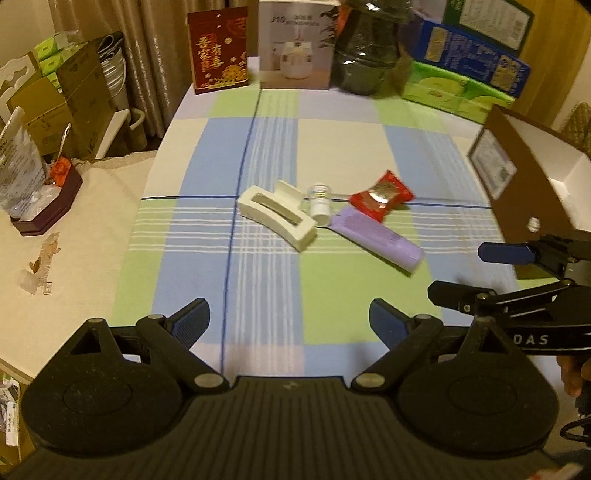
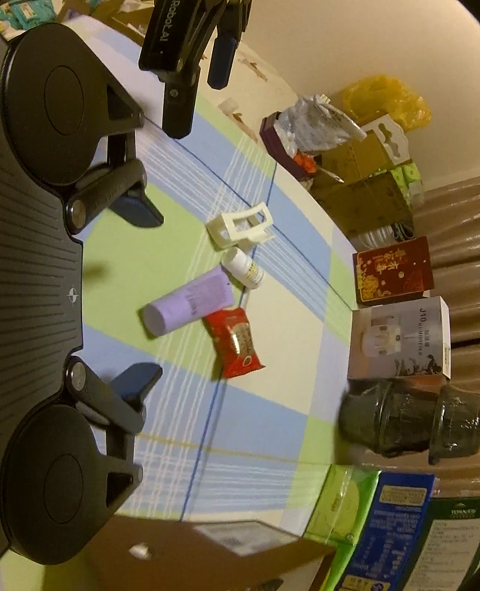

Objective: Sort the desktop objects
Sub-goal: 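Grasp the white claw clip with left tool while right grasps purple tube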

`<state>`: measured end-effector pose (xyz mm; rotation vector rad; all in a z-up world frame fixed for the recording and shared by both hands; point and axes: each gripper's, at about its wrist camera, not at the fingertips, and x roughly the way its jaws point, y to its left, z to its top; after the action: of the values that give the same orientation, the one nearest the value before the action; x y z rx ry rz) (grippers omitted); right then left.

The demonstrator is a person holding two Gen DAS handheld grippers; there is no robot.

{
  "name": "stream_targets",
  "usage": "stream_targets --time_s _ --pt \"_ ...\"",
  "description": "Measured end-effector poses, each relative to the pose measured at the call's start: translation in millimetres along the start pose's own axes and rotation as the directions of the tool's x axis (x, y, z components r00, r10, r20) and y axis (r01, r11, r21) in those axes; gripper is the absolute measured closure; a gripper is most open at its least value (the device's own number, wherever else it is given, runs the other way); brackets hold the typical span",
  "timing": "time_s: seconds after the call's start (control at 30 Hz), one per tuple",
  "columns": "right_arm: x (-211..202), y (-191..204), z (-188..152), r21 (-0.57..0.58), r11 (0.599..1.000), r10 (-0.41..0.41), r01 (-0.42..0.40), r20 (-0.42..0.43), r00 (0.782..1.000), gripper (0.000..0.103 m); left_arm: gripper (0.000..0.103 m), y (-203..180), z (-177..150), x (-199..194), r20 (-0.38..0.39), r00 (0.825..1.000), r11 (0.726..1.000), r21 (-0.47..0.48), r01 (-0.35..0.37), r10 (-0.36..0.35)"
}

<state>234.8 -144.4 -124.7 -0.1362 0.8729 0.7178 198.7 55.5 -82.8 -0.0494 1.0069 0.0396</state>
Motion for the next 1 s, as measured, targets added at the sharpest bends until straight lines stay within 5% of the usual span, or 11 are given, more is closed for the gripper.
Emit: stream_targets --time_s 0.4,0.6,1.0 --pt "63 -7 15 -0.043 0.999 -0.027 0.025 -0.046 0.999 0.049 0.012 12 27 51 -0.026 1.000 1.000 -0.010 -0.008 0.008" --pt "74 -6 13 -0.085 0.996 -0.026 0.021 -0.061 0.998 0.073 0.013 10 36 70 -0.045 0.999 1.000 -0.005 -0.002 0.002" --pt "32 -13 -20 0.012 0.993 -0.113 0.114 -0.087 0.990 0.075 0.013 8 54 98 -0.052 0.999 1.000 0.002 0.011 -0.010"
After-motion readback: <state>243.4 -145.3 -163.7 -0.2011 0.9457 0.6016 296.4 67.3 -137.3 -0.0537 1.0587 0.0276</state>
